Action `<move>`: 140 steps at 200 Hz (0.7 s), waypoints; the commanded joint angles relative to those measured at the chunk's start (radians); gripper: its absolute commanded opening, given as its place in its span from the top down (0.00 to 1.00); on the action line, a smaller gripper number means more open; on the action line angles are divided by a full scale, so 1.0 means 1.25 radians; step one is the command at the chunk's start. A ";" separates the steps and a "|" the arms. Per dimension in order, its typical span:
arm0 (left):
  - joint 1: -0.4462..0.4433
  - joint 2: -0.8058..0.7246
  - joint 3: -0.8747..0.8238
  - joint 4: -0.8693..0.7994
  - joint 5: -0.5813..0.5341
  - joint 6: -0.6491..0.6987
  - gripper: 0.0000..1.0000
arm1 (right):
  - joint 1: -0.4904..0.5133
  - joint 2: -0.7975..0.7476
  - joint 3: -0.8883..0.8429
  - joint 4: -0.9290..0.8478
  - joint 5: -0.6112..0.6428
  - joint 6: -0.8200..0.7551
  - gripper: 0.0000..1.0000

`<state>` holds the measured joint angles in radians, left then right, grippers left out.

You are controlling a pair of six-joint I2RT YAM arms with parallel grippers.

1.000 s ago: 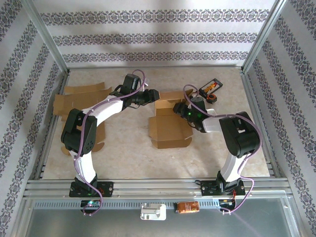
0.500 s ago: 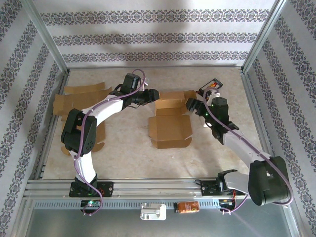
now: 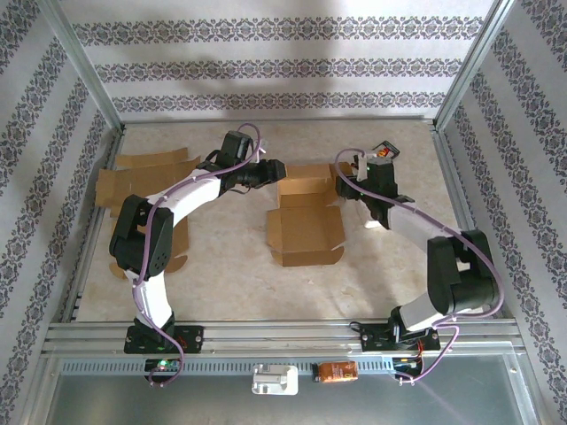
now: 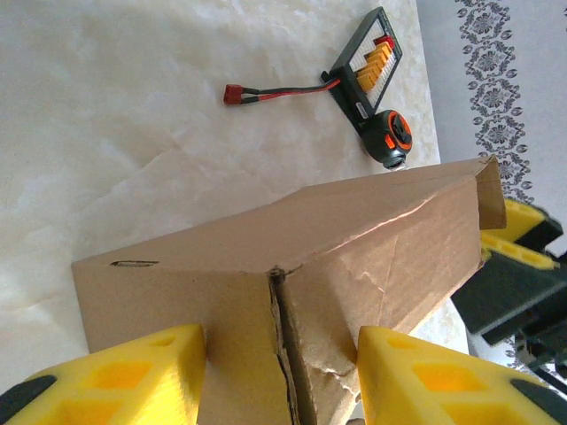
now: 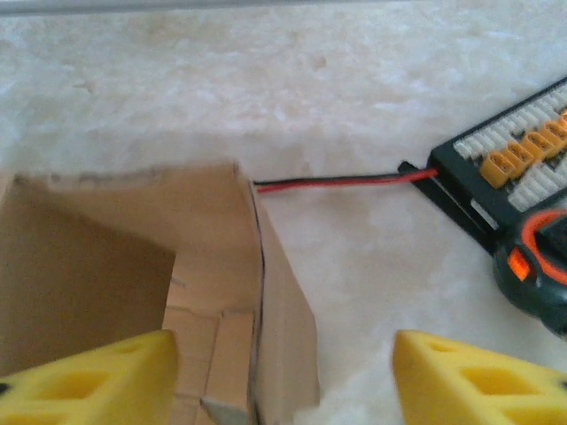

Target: Fold the paper box

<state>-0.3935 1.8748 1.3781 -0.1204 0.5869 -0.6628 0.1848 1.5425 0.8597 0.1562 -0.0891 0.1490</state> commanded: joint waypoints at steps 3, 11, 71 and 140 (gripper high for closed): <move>-0.008 -0.001 0.023 -0.037 -0.020 0.015 0.52 | -0.004 0.037 0.058 -0.017 0.011 0.012 0.49; -0.009 -0.003 0.024 -0.040 -0.024 0.017 0.52 | -0.005 0.045 0.068 -0.024 0.009 0.015 0.57; 0.022 -0.111 0.020 -0.050 -0.095 0.072 0.29 | 0.037 0.016 0.053 -0.023 0.032 0.089 0.96; -0.107 -0.356 -0.104 -0.115 -0.468 0.142 0.42 | 0.142 0.024 0.086 -0.042 0.240 0.236 0.96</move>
<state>-0.4183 1.4811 1.3106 -0.1974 0.2314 -0.5278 0.3321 1.5806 0.9230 0.1230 0.0658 0.3515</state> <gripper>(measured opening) 0.646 0.049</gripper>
